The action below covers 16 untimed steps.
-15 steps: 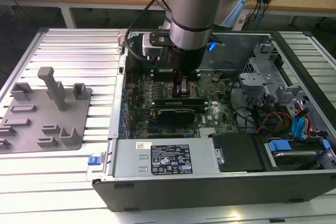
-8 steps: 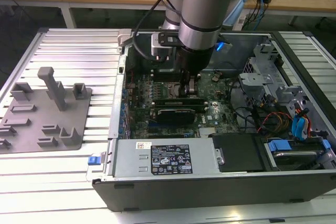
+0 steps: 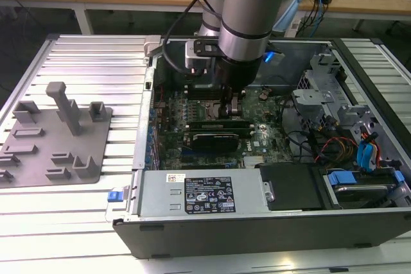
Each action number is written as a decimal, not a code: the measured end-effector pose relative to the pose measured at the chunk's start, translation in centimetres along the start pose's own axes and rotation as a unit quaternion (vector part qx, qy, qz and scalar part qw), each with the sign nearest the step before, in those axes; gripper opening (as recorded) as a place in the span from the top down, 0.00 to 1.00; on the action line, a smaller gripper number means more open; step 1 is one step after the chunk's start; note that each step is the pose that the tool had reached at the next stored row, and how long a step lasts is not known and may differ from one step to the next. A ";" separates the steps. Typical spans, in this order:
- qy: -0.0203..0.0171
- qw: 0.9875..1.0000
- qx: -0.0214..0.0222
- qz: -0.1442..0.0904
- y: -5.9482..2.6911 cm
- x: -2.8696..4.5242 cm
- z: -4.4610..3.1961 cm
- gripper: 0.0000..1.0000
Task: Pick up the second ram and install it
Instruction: 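Insert the second ram into the second slot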
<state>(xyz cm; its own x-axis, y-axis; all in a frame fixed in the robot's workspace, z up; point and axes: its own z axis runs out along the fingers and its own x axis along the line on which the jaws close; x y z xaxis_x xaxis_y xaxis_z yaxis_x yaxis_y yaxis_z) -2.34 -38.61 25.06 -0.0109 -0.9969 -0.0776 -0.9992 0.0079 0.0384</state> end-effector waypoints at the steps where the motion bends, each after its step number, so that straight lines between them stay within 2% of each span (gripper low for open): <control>1: 0.000 1.000 0.000 0.000 -0.23 0.00 0.00 0.92; 7: 0.000 1.000 0.000 0.000 -1.19 -0.12 0.01 0.92; 16: 0.000 1.000 0.000 0.000 -1.39 -0.13 0.01 0.92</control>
<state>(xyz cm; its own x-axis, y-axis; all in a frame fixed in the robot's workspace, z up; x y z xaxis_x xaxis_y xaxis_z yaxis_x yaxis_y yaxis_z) -0.95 -38.48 25.02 -0.0109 -0.9969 -0.0776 -0.9992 0.0079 0.0383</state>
